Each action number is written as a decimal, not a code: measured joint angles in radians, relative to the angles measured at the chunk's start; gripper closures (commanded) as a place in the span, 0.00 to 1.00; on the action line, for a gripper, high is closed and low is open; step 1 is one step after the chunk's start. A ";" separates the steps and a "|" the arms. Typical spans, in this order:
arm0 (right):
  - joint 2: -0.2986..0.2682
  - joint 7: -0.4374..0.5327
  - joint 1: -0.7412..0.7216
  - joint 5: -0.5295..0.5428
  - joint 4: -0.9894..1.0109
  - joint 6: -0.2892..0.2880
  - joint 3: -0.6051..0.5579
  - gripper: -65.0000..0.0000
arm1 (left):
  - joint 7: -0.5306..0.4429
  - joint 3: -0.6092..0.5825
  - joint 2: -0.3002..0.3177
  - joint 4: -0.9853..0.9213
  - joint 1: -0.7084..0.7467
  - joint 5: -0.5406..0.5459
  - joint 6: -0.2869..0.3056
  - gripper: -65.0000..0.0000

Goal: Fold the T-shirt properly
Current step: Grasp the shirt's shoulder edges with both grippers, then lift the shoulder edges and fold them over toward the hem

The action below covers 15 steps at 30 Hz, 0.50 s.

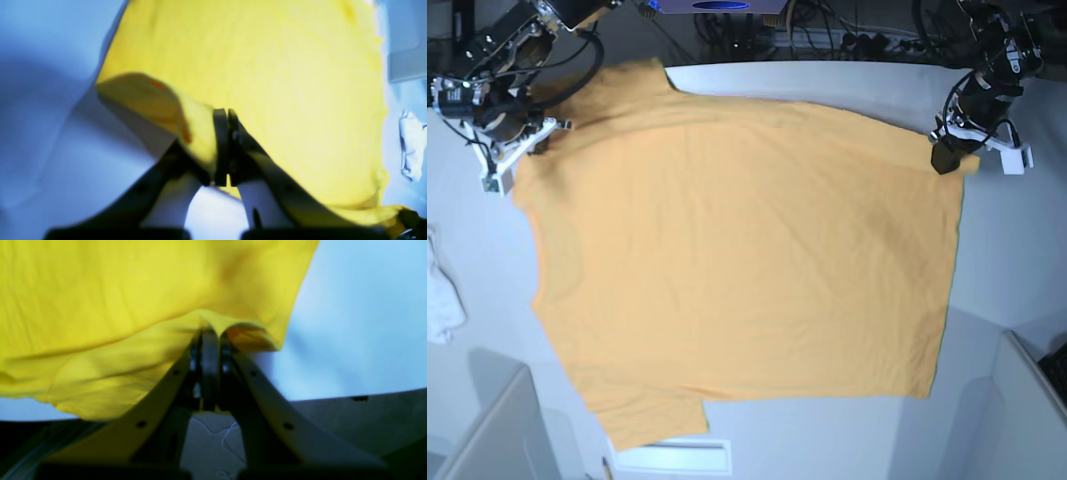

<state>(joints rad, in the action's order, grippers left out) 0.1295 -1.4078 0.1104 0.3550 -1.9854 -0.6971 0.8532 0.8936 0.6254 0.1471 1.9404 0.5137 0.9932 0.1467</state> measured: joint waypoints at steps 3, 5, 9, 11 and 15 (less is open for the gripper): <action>0.000 0.000 -0.030 0.003 0.000 0.000 0.000 1.00 | 0.007 0.002 0.000 -0.001 -0.026 -0.005 -0.009 1.00; 0.000 -0.002 -0.046 0.000 0.000 0.000 0.000 1.00 | 0.008 0.001 0.000 -0.005 -0.043 -0.006 -0.009 1.00; -0.005 -0.004 -0.097 -0.002 0.000 0.000 0.000 1.00 | 0.009 0.001 0.000 -0.007 -0.057 -0.006 -0.009 1.00; -0.011 -0.002 -0.110 -0.008 0.000 0.000 -0.034 1.00 | 0.008 0.001 0.000 -0.017 -0.061 -0.006 -0.009 1.00; -0.008 -0.001 -0.112 -0.008 0.003 0.000 -0.119 1.00 | 0.008 0.001 0.000 -0.027 -0.062 -0.009 -0.009 1.00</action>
<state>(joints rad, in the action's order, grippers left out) 0.1211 -1.4086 -0.0017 0.3466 -1.9823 -0.6971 0.7341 0.9016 0.6266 0.1471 1.9129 0.4519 0.9844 0.1379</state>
